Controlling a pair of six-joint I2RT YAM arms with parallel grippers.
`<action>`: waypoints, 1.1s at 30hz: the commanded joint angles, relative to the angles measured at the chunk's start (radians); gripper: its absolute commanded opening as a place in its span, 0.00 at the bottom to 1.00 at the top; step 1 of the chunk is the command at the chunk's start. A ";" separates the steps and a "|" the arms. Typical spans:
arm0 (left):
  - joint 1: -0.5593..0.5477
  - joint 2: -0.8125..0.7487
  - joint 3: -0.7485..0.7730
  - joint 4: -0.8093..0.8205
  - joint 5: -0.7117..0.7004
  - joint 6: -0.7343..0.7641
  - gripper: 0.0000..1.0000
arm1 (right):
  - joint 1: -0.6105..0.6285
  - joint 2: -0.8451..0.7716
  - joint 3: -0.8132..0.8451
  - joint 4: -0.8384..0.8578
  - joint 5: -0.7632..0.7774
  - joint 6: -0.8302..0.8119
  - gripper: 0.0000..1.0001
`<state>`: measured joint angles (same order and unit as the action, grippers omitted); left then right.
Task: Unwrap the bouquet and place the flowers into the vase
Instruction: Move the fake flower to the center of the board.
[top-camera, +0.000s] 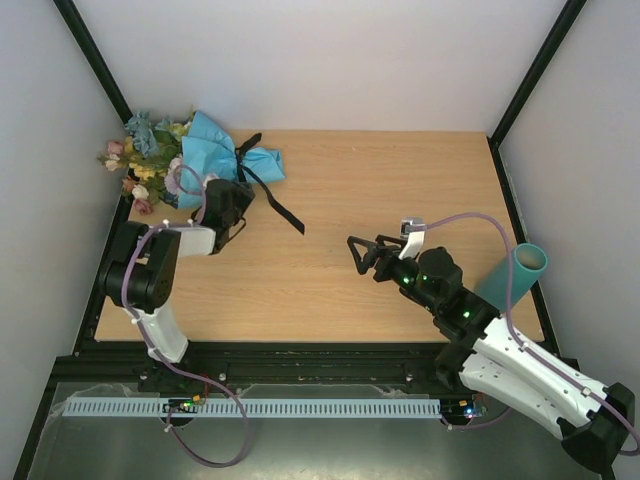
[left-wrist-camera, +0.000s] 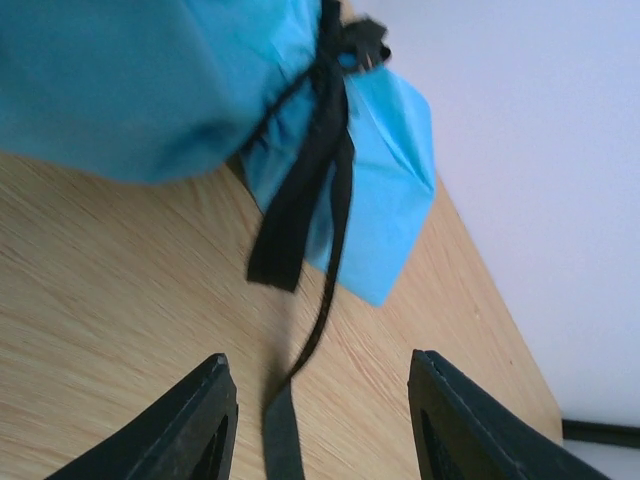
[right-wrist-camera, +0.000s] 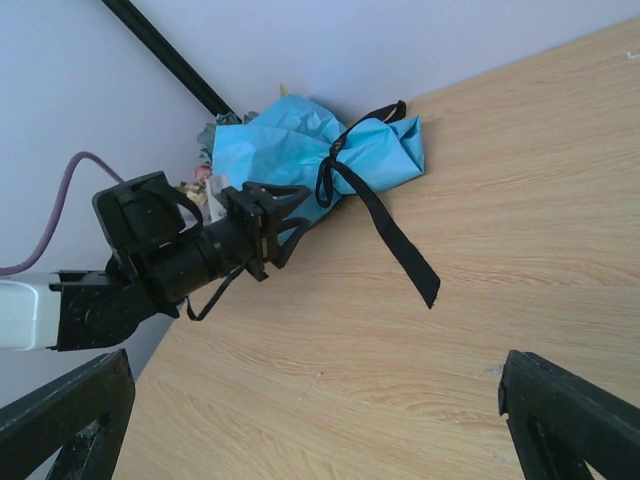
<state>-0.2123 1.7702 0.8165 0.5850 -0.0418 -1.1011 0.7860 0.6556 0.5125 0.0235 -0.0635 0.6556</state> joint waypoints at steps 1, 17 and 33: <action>-0.037 0.060 0.040 0.119 0.034 -0.034 0.49 | 0.005 0.022 -0.003 0.037 -0.022 -0.015 0.99; -0.006 0.287 0.160 0.243 0.075 -0.153 0.52 | 0.005 0.029 0.011 0.006 -0.011 -0.039 0.99; 0.039 0.462 0.278 0.345 0.091 -0.234 0.55 | 0.005 0.015 0.022 -0.064 0.036 -0.054 0.99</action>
<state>-0.1944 2.2066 1.0698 0.8600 0.0490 -1.3029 0.7860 0.6861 0.5129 -0.0116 -0.0551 0.6170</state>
